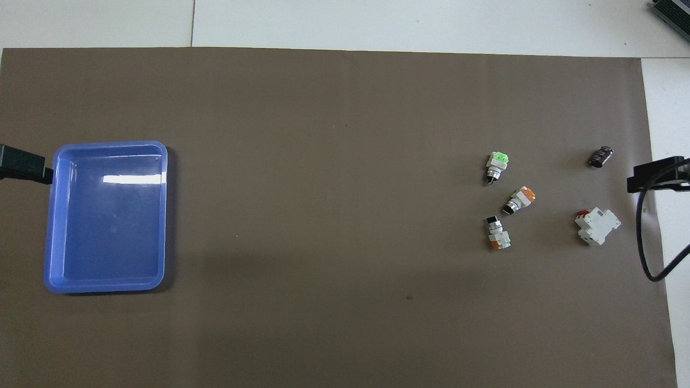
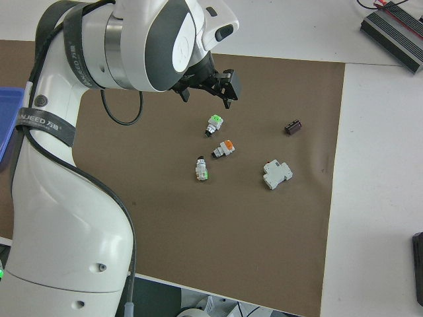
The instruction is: Turn and place switch with both arms
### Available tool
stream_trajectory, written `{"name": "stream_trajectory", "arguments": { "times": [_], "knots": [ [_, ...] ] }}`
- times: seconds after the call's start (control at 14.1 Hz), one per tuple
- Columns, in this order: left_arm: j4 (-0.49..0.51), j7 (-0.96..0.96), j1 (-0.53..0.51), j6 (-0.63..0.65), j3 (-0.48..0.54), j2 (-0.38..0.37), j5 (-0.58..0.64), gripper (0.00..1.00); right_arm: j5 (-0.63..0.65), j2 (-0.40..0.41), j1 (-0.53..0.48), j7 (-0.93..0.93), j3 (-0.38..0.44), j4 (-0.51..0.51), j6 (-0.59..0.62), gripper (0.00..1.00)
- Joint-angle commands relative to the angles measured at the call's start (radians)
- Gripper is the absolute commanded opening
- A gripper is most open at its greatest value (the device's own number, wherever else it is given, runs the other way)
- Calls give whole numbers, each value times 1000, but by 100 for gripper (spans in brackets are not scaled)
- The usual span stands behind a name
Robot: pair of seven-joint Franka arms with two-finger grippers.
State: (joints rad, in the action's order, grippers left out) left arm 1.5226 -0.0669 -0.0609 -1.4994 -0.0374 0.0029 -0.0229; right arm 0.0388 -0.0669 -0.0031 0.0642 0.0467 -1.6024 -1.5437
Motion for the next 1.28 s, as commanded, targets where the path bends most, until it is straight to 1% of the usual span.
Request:
{"name": "stream_trajectory", "arguments": {
  "times": [0.0, 0.21, 0.35, 0.5, 0.71, 0.85, 0.99, 1.06, 1.21],
  "knots": [
    [30, 9, -4, -15, -1, -26, 14, 100, 0, -89, -14, 166, -2, -177, -114, 100],
    [30, 9, -4, -15, -1, -26, 14, 100, -2, -116, -14, 394, -1, -278, -134, 100],
    [30, 9, -4, -15, -1, -26, 14, 100, -2, -128, -12, 370, -1, -301, -134, 100],
    [30, 9, -4, -15, -1, -26, 14, 100, -2, -142, -5, 214, -1, -338, -144, 100],
    [30, 9, -4, -15, -1, -26, 14, 100, -4, -163, 17, 36, -2, -439, -266, 100],
    [30, 9, -4, -15, -1, -26, 14, 100, -43, -171, 40, -170, -2, -511, -365, 100],
    [30, 9, -4, -15, -1, -26, 14, 100, -54, -143, 52, -398, -2, -576, -446, 100],
    [30, 9, -4, -15, -1, -26, 14, 100, -56, -136, 80, -468, -2, -603, -470, 100],
    [30, 9, -4, -15, -1, -26, 14, 100, -56, -122, 94, -509, -2, -672, -544, 100]
  ]
}}
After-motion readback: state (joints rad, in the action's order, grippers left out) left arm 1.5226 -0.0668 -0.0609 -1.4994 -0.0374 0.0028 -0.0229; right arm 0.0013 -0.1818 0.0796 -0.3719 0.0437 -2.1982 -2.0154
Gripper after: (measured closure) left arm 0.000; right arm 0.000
